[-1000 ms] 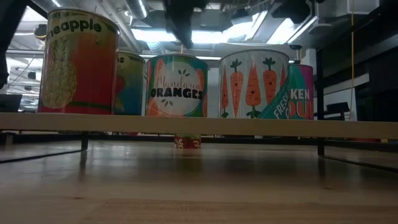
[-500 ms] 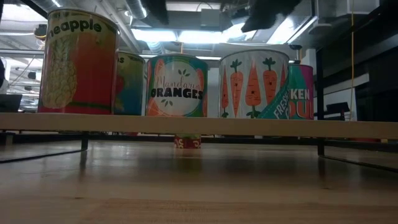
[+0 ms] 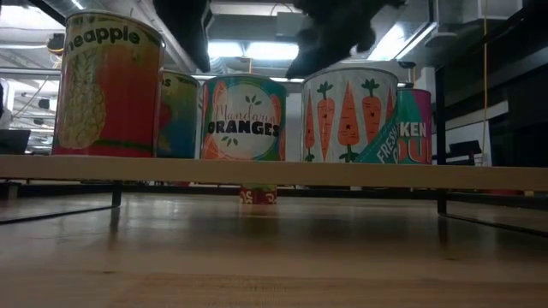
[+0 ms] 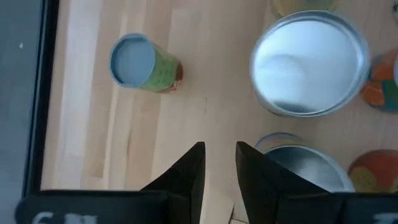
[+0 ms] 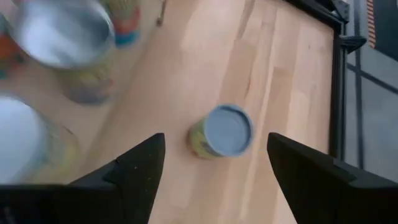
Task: Pick and place cans onto a shelf
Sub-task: Put the green yellow canned spaghetti sauce on the shelf
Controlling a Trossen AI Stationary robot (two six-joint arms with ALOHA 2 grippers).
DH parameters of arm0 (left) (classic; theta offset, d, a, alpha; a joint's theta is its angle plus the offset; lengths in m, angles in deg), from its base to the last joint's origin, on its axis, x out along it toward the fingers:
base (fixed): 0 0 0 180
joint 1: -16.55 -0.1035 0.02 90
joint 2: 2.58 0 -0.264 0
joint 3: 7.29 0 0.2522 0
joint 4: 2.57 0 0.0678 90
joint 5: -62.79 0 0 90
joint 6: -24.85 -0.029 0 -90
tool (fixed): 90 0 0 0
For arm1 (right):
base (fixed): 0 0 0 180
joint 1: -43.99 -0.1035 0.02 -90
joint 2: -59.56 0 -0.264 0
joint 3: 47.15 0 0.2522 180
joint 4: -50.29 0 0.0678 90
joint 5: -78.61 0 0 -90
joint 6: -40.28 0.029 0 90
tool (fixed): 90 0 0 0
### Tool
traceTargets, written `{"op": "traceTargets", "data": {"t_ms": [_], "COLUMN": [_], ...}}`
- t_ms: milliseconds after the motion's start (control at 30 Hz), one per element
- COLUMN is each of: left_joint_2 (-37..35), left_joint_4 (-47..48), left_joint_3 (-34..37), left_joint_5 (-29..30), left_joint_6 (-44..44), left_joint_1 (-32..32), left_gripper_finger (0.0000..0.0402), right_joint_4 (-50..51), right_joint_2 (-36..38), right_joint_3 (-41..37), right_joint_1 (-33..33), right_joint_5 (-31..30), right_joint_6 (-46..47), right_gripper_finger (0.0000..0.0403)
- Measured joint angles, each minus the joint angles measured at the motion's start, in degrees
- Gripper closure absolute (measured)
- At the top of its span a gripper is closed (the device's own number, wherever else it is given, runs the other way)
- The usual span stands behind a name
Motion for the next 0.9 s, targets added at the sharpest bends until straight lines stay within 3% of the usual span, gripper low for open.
{"op": "traceTargets", "data": {"t_ms": [300,467,900], "left_joint_2": [0.0,0.0,0.0], "left_joint_4": [-0.5,-0.5,-0.5], "left_joint_3": [0.1,0.1,0.1], "left_joint_5": [4.7,4.8,5.4], "left_joint_6": [0.7,2.6,3.3], "left_joint_1": [3.6,3.9,3.8], "left_gripper_finger": [0.0319,0.0319,0.0319], "right_joint_4": [-0.9,-3.8,-8.4], "right_joint_2": [-7.3,-11.1,-17.2], "right_joint_3": [0.0,0.0,0.0], "right_joint_1": [2.5,2.7,2.6], "right_joint_5": [-0.1,-4.6,-5.4], "right_joint_6": [-13.3,-18.9,-22.7], "right_gripper_finger": [0.0115,0.0115,0.0115]}}
